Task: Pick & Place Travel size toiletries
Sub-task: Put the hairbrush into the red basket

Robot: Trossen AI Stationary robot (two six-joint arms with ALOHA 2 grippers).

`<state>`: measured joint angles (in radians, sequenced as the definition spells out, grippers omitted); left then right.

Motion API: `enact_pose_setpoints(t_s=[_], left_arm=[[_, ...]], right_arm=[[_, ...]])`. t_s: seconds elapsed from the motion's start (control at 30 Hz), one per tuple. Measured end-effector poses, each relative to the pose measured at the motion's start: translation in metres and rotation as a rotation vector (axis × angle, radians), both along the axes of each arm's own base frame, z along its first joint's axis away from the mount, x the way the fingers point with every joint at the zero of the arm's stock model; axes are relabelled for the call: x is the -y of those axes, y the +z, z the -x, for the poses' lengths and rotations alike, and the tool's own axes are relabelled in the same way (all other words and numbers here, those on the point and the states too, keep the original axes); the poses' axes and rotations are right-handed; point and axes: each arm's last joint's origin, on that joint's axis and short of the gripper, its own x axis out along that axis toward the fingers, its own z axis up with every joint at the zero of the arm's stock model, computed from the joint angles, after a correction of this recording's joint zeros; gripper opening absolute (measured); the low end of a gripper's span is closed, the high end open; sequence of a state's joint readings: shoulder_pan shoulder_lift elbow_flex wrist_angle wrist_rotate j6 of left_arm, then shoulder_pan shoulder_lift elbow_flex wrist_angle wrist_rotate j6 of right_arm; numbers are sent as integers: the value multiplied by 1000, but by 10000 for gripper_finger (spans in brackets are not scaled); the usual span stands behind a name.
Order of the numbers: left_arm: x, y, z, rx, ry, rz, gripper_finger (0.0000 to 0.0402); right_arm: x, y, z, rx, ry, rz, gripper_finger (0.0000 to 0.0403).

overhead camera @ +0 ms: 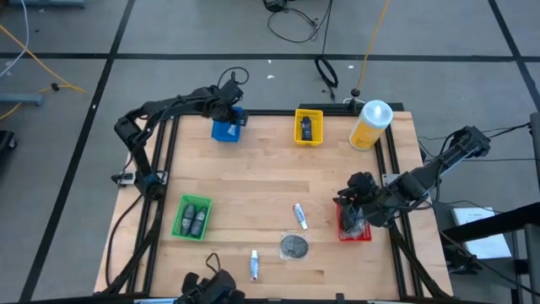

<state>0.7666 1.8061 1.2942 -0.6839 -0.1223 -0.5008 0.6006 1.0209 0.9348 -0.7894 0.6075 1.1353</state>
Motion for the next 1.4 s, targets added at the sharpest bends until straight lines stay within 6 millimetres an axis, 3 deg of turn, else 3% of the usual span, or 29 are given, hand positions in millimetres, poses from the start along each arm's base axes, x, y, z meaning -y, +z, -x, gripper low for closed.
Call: enact_pose_setpoints(t_s=[0.2,0.5,0.7,0.87,1.17,1.4], left_arm=[[3,14,1,44,-29,8,210],[32,62,3,103,-176,-113,214],[73,95,1,156,-298,-165,214],[114,112,-4,203,-369,-149,214],[194,117,-23,277,-411,-47,214],[249,115,-31,321,-364,-3,214]], right_arm=[[-11,5,-16,97,109,38,130],[-24,6,-33,185,181,31,130],[-33,6,-44,231,232,-32,130],[-40,2,-51,231,314,-26,130],[-43,-3,-49,147,565,95,130],[-38,-13,-42,5,652,167,130]])
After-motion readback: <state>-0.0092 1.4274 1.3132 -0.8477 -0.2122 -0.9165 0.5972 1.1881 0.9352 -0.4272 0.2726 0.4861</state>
